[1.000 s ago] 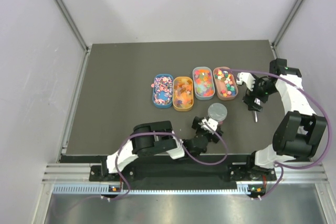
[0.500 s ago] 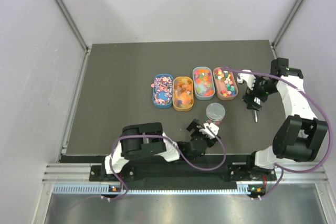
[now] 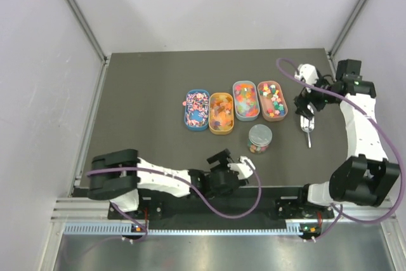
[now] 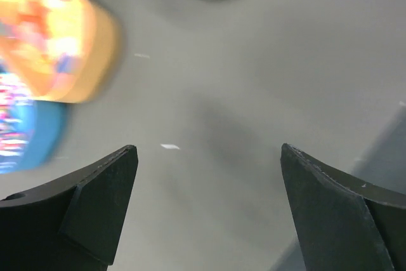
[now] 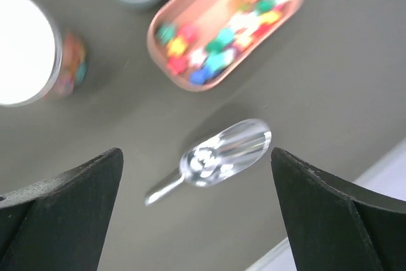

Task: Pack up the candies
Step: Reset both arms

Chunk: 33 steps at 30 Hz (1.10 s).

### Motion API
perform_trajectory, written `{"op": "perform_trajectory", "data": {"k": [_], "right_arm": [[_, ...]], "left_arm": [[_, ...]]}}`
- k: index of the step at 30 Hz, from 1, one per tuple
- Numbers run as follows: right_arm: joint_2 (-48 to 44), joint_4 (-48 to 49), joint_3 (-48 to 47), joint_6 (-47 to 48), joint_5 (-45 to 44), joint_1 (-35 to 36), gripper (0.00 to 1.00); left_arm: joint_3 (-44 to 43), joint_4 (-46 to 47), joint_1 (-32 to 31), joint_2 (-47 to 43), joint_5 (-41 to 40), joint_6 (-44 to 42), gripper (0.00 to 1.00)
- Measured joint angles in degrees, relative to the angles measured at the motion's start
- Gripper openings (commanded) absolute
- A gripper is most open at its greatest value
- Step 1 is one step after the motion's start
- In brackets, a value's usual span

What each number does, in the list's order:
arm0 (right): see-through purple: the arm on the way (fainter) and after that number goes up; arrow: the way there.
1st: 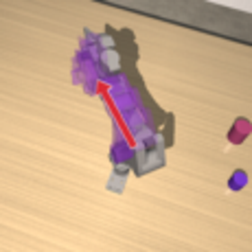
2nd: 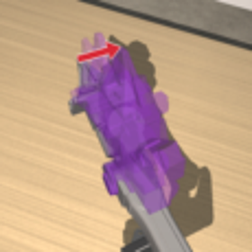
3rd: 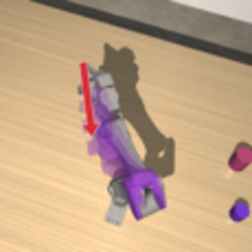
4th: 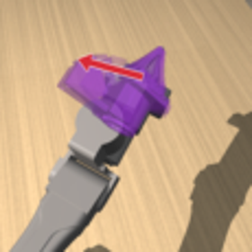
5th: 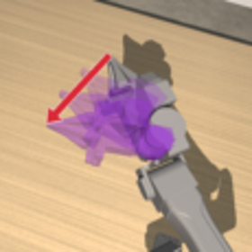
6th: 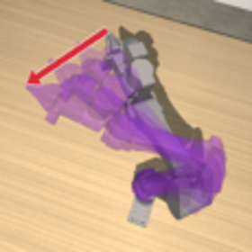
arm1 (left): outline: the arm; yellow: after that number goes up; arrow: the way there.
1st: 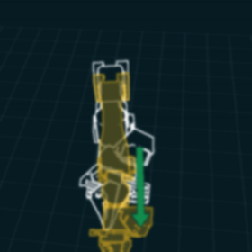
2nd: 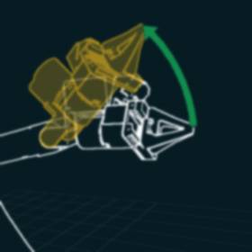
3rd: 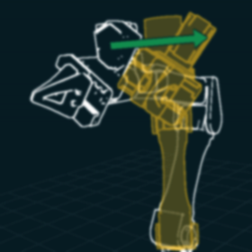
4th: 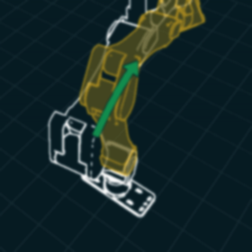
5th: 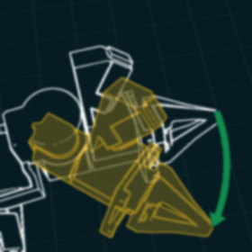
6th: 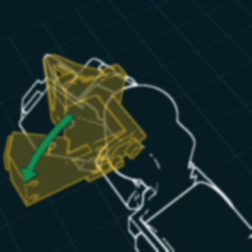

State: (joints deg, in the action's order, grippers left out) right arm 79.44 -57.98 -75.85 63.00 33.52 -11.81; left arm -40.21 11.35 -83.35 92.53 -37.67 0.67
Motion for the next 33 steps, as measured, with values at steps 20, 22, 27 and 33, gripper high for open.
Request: {"op": "perform_trajectory", "data": {"k": [20,22,27,33], "right_arm": [[-11.0,28.4,5.4,-49.2,-32.6,1.4,1.00],[-9.4,28.3,6.2,-50.6,-36.7,1.5,1.00],[-9.2,29.6,6.9,-52.3,-41.2,1.5,1.00],[-9.6,32.7,7.3,-53.0,-42.7,1.5,1.00]], "left_arm": [[-22.0,-11.0,54.1,-11.8,17.8,-12.8,0.99],[-21.7,-11.6,58.0,-13.3,19.0,-12.7,0.99],[-21.6,-11.4,65.0,-16.2,20.5,-12.3,0.99],[-22.1,-11.3,70.8,-14.4,22.4,-11.0,0.99]]}}
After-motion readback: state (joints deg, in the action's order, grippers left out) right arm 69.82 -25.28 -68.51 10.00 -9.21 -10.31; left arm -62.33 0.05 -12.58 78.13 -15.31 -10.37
